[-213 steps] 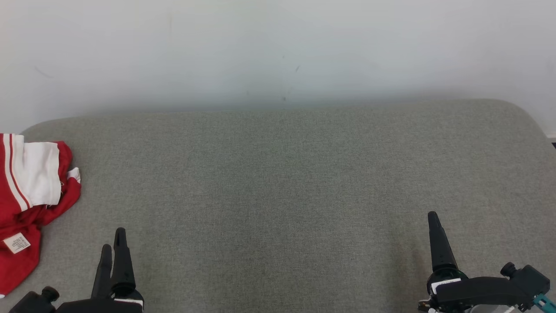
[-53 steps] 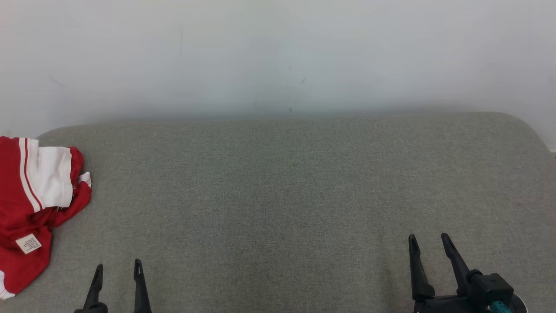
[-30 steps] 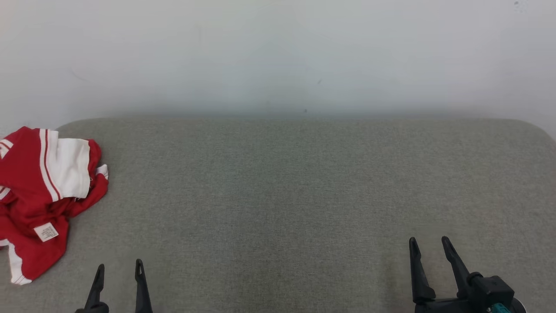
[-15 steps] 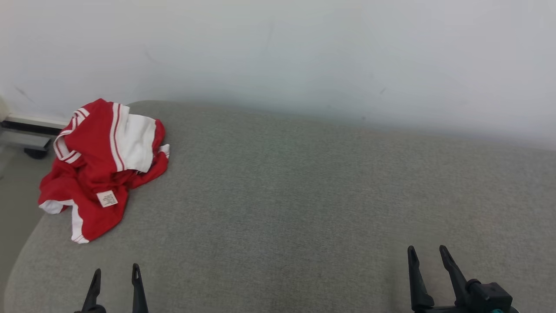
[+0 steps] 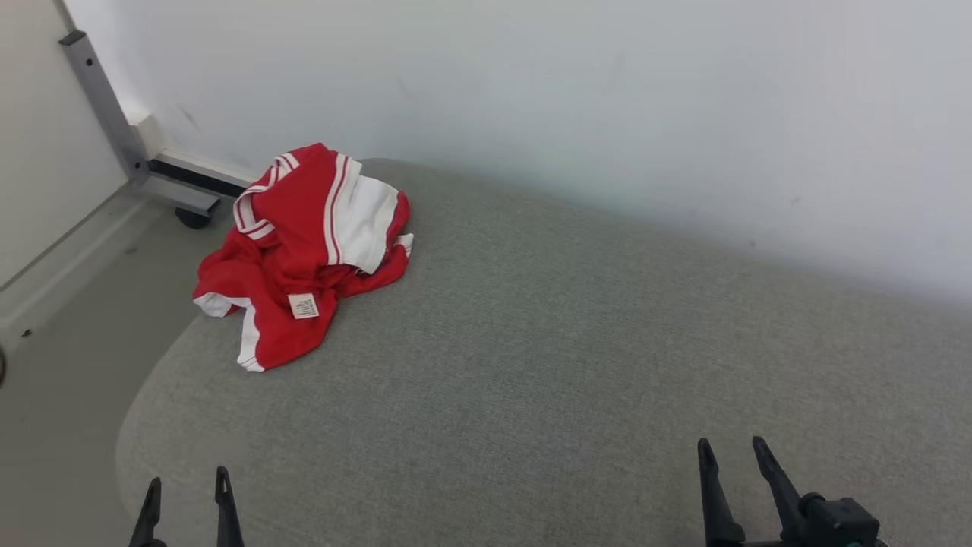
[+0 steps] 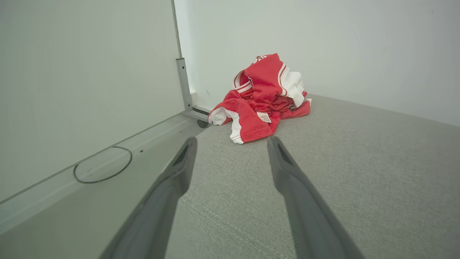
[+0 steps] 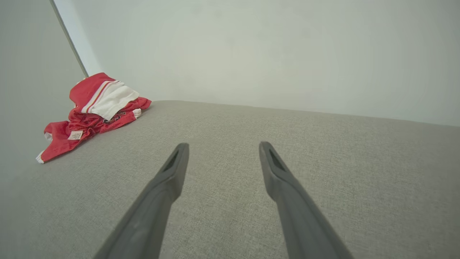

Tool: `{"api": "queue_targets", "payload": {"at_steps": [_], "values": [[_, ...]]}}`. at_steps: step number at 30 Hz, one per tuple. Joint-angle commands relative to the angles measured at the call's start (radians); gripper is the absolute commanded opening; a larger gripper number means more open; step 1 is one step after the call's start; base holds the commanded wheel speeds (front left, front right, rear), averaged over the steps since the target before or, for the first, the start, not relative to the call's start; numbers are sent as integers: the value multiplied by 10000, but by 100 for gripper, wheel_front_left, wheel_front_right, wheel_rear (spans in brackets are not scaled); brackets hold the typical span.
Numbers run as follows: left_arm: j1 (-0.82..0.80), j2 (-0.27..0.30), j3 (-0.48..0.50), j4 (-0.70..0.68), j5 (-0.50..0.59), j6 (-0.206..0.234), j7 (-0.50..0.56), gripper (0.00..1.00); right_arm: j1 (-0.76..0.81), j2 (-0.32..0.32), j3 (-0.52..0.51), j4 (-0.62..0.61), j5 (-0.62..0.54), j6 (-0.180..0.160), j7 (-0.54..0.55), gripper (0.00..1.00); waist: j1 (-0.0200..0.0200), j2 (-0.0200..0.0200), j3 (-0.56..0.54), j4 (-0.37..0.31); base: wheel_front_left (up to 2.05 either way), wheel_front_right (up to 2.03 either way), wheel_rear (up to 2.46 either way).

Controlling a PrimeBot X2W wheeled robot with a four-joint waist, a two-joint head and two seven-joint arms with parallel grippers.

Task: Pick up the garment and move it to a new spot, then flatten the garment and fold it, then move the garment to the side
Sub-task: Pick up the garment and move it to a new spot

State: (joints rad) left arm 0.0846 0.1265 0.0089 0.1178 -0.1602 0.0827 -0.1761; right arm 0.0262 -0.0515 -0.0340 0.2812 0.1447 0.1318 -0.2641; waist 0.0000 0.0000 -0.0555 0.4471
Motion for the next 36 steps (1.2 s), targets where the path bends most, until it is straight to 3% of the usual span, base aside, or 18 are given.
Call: {"api": "queue_targets", "payload": {"at_steps": [1,15,21,30,36], "values": [[169,39,43,-26,-19,55,-89,100,-123,22,100,20,14,-21,-6,100,0,0,25,408,0,0,0],[433,-91,294,-405,-222,544,-281,100,-474,19,393,248,-40,-21,-6,100,0,0,149,498,0,0,0],[-327,108,290,-221,-451,325,-192,100,-194,21,50,136,-90,-21,-6,100,0,0,101,313,0,0,0],[-2484,859,952,650,-991,-9,-435,100,-563,13,-35,-42,-519,-21,-6,100,0,0,948,-1240,0,0,0],[-4115,1438,1442,1182,-1414,-153,-384,100,-1085,11,-468,-405,-889,-21,5,100,0,0,2176,-2500,0,0,0]]}}
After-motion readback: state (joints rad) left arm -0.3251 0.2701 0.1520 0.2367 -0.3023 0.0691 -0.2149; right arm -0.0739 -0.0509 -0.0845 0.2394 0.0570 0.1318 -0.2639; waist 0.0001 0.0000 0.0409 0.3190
